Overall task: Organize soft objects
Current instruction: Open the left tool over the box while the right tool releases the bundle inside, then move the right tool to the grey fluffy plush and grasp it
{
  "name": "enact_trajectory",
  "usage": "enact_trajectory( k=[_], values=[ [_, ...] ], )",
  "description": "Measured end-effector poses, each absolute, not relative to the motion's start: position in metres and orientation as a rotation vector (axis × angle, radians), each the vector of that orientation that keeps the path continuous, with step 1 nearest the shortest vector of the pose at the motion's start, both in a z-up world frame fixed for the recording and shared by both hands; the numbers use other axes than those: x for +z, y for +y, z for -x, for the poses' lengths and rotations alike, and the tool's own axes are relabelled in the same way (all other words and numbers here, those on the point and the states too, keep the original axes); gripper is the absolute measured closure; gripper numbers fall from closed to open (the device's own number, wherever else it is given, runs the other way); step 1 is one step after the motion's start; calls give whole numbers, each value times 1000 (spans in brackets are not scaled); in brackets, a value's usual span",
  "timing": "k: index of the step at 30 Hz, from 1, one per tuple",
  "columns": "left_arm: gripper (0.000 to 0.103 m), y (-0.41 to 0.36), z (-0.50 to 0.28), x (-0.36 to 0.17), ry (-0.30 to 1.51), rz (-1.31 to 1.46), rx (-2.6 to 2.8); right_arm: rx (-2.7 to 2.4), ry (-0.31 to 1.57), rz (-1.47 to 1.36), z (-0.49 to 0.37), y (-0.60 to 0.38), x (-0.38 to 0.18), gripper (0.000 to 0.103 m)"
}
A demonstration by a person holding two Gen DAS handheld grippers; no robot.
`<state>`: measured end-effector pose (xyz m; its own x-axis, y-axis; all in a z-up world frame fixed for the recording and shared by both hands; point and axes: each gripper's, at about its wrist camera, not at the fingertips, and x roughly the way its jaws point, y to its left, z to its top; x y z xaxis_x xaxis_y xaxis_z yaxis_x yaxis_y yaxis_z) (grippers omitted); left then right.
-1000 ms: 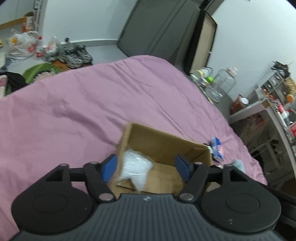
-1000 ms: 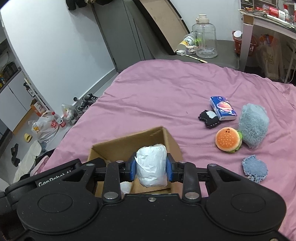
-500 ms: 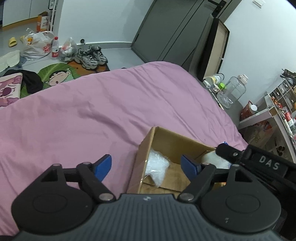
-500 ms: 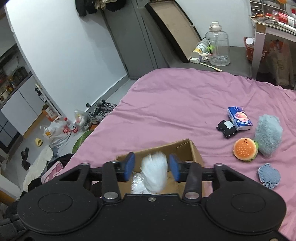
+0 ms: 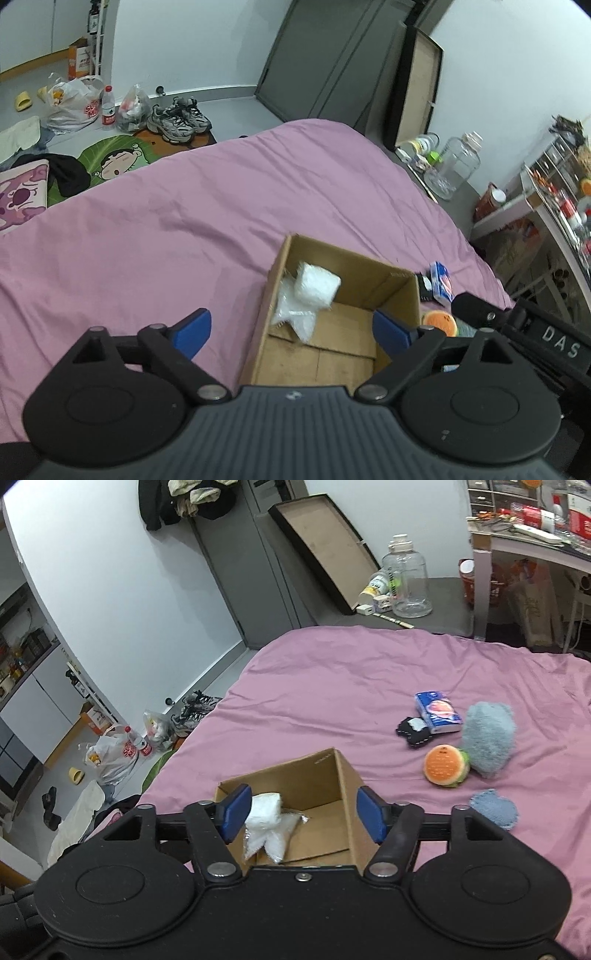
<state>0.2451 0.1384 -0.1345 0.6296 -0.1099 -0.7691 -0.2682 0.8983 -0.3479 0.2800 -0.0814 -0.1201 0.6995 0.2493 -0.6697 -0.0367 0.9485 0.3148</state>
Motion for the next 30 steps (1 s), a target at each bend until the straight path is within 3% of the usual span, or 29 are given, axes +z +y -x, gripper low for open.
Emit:
enact_trajectory(
  k=[6,14,30],
  values=[
    [0,121,-234,-124,897,418,87,153,761,-295,-263,-101,-111,26],
    [0,103,-221,-106,880,380,111,141,738,-320,-244,-132,-99,13],
    [0,60,-204,-79,840,278,113,174,730,-357,-222,-185,-88,2]
  ],
)
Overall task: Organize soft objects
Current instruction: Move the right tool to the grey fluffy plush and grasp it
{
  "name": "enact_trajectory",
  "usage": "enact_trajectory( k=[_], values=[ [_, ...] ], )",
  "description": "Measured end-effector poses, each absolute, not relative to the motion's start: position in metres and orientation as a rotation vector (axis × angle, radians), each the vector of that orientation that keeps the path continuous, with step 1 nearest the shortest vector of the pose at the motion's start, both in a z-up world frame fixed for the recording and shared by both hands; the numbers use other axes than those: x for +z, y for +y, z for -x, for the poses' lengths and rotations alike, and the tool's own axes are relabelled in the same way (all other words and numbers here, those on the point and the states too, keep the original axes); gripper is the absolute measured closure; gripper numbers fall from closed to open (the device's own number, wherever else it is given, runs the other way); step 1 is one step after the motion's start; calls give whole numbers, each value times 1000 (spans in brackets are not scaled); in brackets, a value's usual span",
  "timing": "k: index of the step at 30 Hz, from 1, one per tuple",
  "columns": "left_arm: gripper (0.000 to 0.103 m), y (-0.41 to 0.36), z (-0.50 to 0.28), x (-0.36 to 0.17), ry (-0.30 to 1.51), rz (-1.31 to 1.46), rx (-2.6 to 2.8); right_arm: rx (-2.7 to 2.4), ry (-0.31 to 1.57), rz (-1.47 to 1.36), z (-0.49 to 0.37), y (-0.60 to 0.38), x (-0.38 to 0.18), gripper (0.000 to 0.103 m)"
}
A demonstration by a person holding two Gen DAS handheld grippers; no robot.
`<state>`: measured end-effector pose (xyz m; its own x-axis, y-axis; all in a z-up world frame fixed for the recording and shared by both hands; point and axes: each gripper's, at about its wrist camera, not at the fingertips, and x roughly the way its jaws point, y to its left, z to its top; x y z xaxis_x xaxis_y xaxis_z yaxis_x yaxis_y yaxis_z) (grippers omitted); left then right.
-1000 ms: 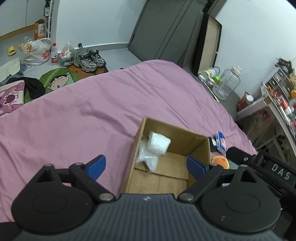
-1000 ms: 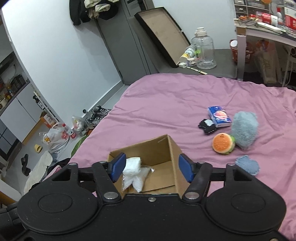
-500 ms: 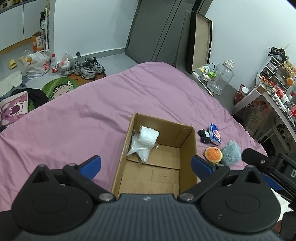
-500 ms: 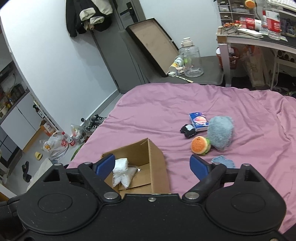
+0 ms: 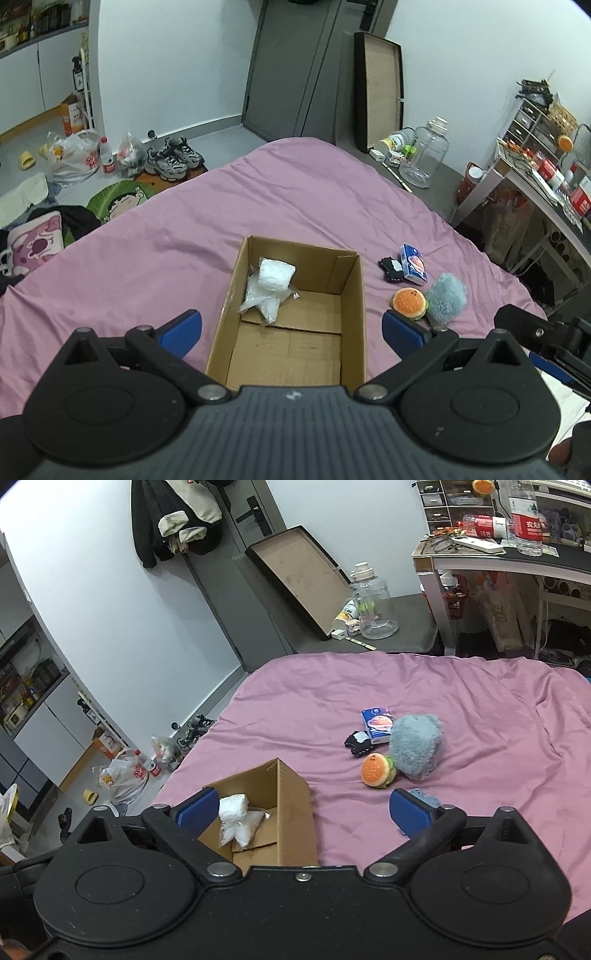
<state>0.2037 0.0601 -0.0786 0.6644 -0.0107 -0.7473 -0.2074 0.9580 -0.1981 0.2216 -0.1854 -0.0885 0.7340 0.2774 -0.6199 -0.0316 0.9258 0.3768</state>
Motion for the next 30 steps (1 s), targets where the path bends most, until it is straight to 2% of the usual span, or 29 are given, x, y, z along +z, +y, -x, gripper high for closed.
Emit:
enact_trajectory(
  k=[30],
  values=[
    [0,-45,-229,-93,866,160,37,84,734,-435,-230,-303,-132,0]
  ],
)
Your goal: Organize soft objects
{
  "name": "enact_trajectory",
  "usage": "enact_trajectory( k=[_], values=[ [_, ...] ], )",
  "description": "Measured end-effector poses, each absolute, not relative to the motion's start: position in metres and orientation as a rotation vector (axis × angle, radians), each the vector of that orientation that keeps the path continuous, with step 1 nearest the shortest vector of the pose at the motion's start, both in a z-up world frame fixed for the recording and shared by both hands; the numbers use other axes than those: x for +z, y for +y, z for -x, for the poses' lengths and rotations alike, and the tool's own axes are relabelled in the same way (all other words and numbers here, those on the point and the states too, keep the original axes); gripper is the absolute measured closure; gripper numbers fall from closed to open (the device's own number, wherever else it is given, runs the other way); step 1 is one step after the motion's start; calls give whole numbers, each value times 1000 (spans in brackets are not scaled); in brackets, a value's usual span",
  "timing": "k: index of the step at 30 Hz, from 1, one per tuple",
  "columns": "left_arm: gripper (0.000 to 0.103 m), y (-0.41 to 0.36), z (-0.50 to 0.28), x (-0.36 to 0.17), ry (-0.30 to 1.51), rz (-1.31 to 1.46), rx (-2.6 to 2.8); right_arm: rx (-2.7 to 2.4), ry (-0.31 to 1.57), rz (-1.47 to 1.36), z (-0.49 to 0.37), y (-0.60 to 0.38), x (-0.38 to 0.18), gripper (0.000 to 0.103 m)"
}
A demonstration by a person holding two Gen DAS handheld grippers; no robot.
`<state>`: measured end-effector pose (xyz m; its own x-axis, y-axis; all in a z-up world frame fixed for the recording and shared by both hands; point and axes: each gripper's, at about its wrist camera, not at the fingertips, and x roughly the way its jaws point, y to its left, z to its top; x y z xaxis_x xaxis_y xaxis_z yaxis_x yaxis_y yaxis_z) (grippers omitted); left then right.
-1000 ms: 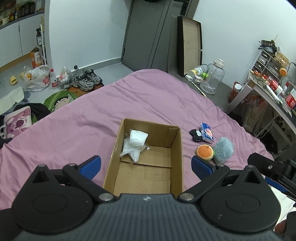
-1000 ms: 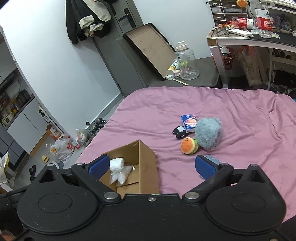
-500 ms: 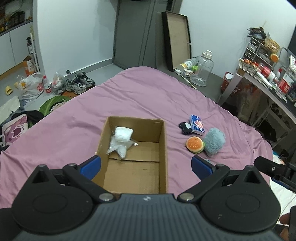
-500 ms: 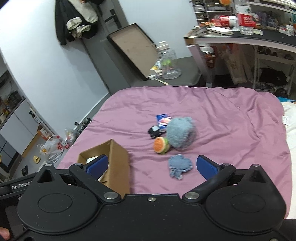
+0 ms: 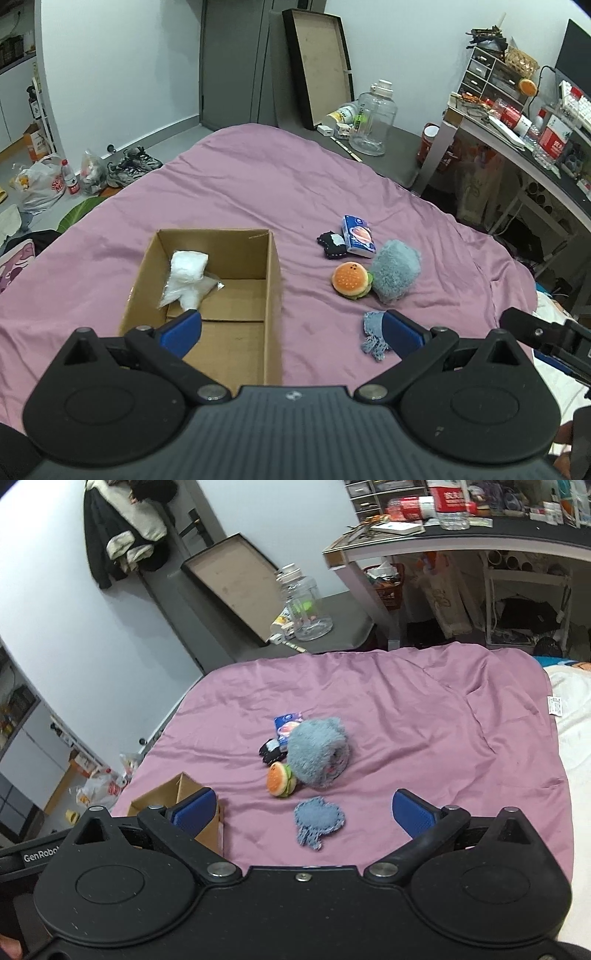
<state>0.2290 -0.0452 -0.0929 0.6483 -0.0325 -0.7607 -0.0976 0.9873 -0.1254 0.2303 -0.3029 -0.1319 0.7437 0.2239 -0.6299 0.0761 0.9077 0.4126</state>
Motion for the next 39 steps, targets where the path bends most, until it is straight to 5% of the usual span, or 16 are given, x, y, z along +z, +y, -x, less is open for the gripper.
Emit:
enact_trajectory(
  k=[13,22,26,32,39],
  values=[
    [0,-90,-281,-101,879,62,23,23,763,-567,-281,-332,-156,3],
    [3,-108,-324,-109,829,26,-34,39,770,-658,-312,-334,-193,27],
    [15,-116,-342,-120,819,15,-56,43,792,-695,-320,-338,-212,43],
    [37,-127,-368,-144,870,20,-105,68,810,-762,-333,-343,-232,53],
    [49,-138,-393,-172,924,36,-143,117,854,-797,-356,-334,-254,64]
  ],
)
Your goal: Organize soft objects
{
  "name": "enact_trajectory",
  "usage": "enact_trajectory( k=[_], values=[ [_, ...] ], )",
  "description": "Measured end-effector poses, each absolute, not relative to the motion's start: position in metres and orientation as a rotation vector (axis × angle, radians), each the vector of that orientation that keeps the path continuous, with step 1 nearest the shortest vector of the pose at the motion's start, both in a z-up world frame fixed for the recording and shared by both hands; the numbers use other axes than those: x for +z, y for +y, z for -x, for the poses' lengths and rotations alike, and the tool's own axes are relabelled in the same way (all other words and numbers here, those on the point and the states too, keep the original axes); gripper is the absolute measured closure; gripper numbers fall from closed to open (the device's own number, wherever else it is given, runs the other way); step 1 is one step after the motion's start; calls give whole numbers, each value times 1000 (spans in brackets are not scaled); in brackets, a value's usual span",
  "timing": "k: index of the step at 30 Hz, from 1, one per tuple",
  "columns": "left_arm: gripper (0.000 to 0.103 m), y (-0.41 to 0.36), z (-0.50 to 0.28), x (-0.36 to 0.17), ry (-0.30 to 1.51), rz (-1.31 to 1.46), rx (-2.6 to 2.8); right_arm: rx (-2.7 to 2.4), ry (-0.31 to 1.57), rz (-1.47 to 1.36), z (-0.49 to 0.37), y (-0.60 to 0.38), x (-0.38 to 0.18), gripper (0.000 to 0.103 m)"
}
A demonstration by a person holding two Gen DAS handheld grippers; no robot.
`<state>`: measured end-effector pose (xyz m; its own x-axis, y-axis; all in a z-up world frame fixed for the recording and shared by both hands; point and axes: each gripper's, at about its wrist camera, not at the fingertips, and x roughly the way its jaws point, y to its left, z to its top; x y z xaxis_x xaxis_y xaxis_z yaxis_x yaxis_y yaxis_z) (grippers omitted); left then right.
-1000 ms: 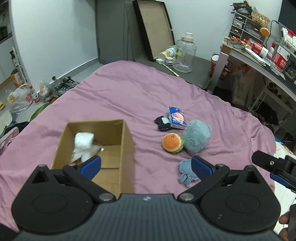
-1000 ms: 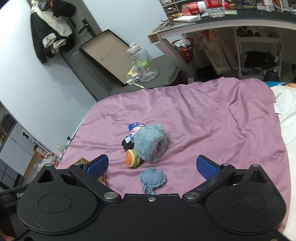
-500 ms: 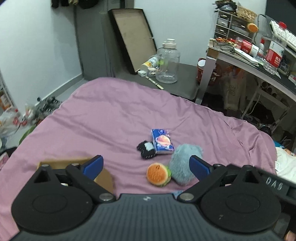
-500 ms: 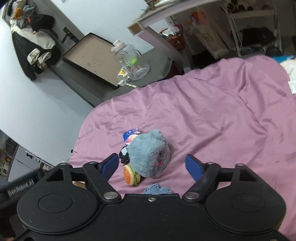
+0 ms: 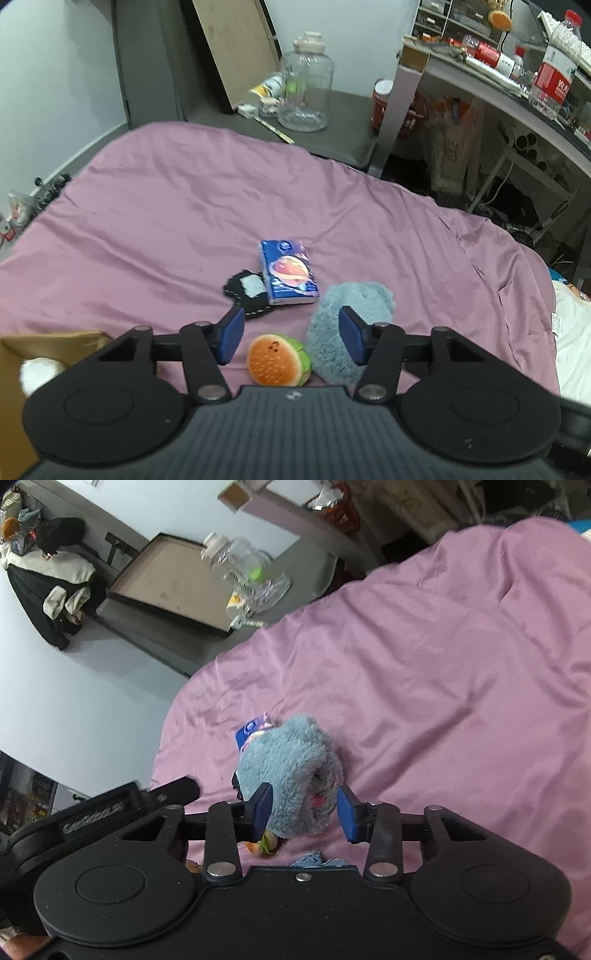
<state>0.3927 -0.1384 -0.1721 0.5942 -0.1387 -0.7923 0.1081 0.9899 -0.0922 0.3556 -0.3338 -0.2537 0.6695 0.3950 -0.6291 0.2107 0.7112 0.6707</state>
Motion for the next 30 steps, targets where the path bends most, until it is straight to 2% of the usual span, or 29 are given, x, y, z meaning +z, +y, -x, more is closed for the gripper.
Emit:
enact_trajectory(
  k=[4,13,18,22,30],
  values=[
    [54,-146,-406,-184,949,49,-168,138,880,-779,-365,-327,-261,65],
    [55,-154,-429,-205,991,92,-214,178,858,-868,-376,-331,-274,75],
    [55,-151,-432,-212,1006,149,-235,188,845,-885,-376,-331,-274,75],
    [65,-151,-432,-212,1030,183,-271,192,857,-861,-378,-325,-274,76],
    [81,-150,-417,-206,1027,220,-313,178,844,-819,-368,-331,-267,92]
  ],
)
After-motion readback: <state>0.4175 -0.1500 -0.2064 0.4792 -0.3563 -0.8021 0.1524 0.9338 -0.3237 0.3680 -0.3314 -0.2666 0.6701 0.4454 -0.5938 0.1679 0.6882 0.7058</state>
